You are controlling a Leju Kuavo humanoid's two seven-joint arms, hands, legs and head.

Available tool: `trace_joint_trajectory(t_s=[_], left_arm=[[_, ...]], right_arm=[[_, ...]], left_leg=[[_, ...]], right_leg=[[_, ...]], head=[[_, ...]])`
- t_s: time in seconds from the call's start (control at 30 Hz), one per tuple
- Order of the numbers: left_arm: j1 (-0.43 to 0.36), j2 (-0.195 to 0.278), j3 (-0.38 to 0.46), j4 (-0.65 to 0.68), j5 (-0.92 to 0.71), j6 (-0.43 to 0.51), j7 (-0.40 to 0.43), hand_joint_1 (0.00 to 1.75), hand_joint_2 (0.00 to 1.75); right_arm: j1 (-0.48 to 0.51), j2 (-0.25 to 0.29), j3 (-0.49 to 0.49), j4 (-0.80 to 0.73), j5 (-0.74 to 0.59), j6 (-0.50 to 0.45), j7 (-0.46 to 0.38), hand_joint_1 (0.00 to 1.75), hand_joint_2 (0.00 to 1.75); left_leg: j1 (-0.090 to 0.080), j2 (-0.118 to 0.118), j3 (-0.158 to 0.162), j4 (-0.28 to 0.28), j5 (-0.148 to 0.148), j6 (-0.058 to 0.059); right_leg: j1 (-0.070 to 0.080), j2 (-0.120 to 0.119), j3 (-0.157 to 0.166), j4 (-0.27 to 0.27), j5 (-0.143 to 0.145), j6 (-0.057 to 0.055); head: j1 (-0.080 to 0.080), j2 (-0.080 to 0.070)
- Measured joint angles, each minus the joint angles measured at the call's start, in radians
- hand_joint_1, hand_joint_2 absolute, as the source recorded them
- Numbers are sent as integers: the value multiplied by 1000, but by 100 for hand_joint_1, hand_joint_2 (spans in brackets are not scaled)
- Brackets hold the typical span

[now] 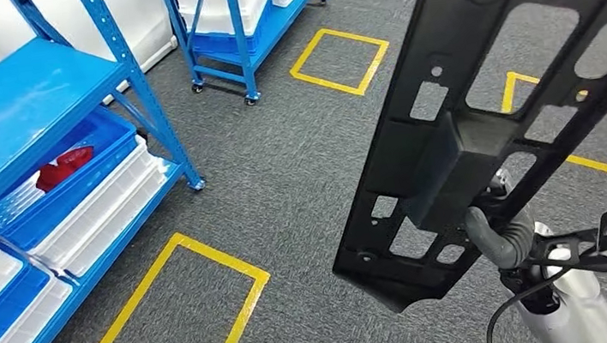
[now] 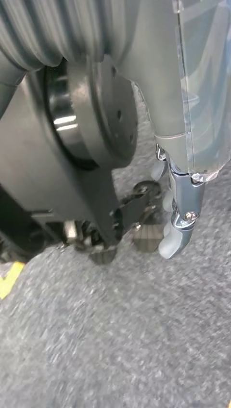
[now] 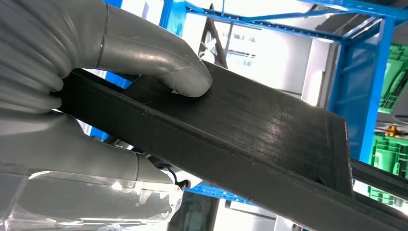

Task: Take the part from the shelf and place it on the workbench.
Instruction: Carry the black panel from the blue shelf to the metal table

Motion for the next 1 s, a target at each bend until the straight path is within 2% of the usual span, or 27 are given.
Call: trace_joint_trajectory(t_s=[0.03,0.07,0.1,0.17,0.2,0.23,0.27,0.3,0.33,0.4,0.43,0.47,0.53,0.57,0.6,0.63,0.67,0.7,0.73,0.77,0.8,0.83,0.87,0.93,0.97,1.0], left_arm=[[0,0,0,0,0,0,1,0,175],[-1,-1,0,0,-1,-1,1,0,175],[-1,-1,0,0,-1,-1,1,0,175],[2,-1,1,0,-1,-2,1,0,175],[4,-1,1,0,-2,-2,1,0,175],[7,-1,1,0,-2,-2,1,0,175],[8,-1,1,0,-2,-2,1,0,175],[9,-1,1,0,-2,-2,1,0,175],[8,-1,1,0,-2,-2,1,0,175],[7,-1,1,0,-2,-2,1,0,175],[6,-1,1,0,-2,-2,1,0,175],[6,-1,1,0,-2,-2,1,0,175],[5,-1,1,0,-2,-2,1,0,175],[4,-1,1,0,-2,-2,1,0,175],[4,-1,1,0,-2,0,1,0,175],[6,-1,2,0,-2,1,1,0,175],[9,-1,3,0,-2,4,0,0,175],[14,0,4,0,-2,6,-1,0,175],[20,0,6,0,-2,8,-3,0,175],[26,1,7,0,-2,9,-4,0,175],[31,1,8,0,-2,9,-5,0,175],[33,2,9,0,-2,10,-6,0,175],[35,2,10,0,-2,10,-6,0,175],[35,3,10,0,-2,10,-6,0,175],[35,4,11,0,-3,10,-7,0,175],[35,4,11,0,-3,10,-7,0,175]], right_arm=[[7,0,-3,-3,1,0,0,175,175],[12,-1,-7,-6,2,0,0,175,175],[14,-1,-10,-8,3,0,0,175,175],[16,-1,-15,-11,6,0,0,175,175],[18,-1,-15,-12,7,0,0,175,175],[21,-1,-16,-12,8,0,0,175,175],[23,-1,-16,-12,9,0,1,175,175],[24,-1,-16,-12,9,0,1,175,175],[25,-1,-16,-12,9,0,1,175,175],[24,-1,-18,-15,9,0,1,175,175],[24,-1,-18,-16,9,0,0,175,175],[24,-1,-18,-17,9,0,0,175,175],[25,0,-19,-19,9,0,0,175,175],[25,0,-20,-20,9,0,0,175,175],[25,0,-20,-21,9,0,1,175,175],[25,0,-20,-22,10,0,1,175,175],[25,1,-20,-23,11,0,3,175,175],[27,2,-19,-23,12,1,4,175,175],[30,2,-18,-23,14,2,6,175,175],[33,3,-18,-23,15,3,7,175,175],[36,3,-17,-23,15,3,7,175,175],[39,3,-17,-23,15,4,7,175,175],[40,3,-18,-23,14,4,7,175,175],[41,3,-18,-23,13,4,6,175,175],[41,3,-18,-23,12,5,5,175,175],[42,3,-19,-23,11,5,4,175,175]], left_leg=[[0,11,2,-3,3,6],[1,23,4,-8,7,12],[2,35,5,-13,12,19],[1,62,4,-18,14,27],[-1,76,3,-18,14,29],[-2,91,2,-17,13,29],[-3,105,1,-17,12,29],[-3,118,1,-16,11,28],[-3,130,3,-15,10,25],[-7,150,7,-14,5,18],[-10,158,9,-13,2,13],[-13,167,11,-13,0,9],[-15,184,16,-15,-3,-3],[-13,177,16,-10,-9,-9],[-11,157,9,10,-26,-14],[-9,129,-8,51,-53,-19],[-7,99,-36,116,-89,-21],[-6,82,-70,192,-125,-22],[-6,74,-101,258,-149,-23],[-6,72,-120,295,-155,-22],[-6,71,-120,291,-140,-21],[-6,67,-102,245,-106,-18],[-5,54,-70,170,-63,-15],[-1,10,-15,39,-10,-9],[-1,-4,-3,9,-2,-6],[-3,-7,0,1,-4,-2]], right_leg=[[-2,3,-2,-2,2,7],[-1,-14,-6,3,-2,12],[0,-43,-17,25,-17,16],[1,-111,-69,136,-79,21],[-1,-125,-103,209,-112,25],[-2,-130,-129,265,-131,27],[-3,-132,-137,286,-132,29],[-3,-136,-122,262,-113,29],[-3,-145,-85,199,-82,28],[3,-191,-4,53,-36,17],[6,-207,18,11,-27,11],[10,-214,25,-5,-27,4],[11,-190,22,-5,-24,-8],[9,-178,21,-7,-21,-14],[6,-167,20,-10,-18,-21],[4,-156,21,-12,-15,-26],[4,-144,20,-13,-14,-29],[4,-131,19,-12,-14,-32],[5,-117,18,-12,-13,-33],[6,-102,18,-11,-13,-33],[6,-87,18,-11,-13,-33],[6,-71,19,-9,-13,-32],[6,-57,19,-8,-13,-30],[7,-32,16,-3,-13,-23],[6,-22,12,-1,-12,-16],[5,-12,8,-2,-9,-8]], head=[[0,0],[0,0],[0,0],[0,0],[0,0],[0,0],[0,0],[0,0],[0,0],[0,0],[0,0],[0,0],[0,0],[0,0],[0,0],[0,0],[0,0],[0,0],[0,0],[0,0],[0,0],[0,0],[0,0],[0,0],[0,0],[0,0]])
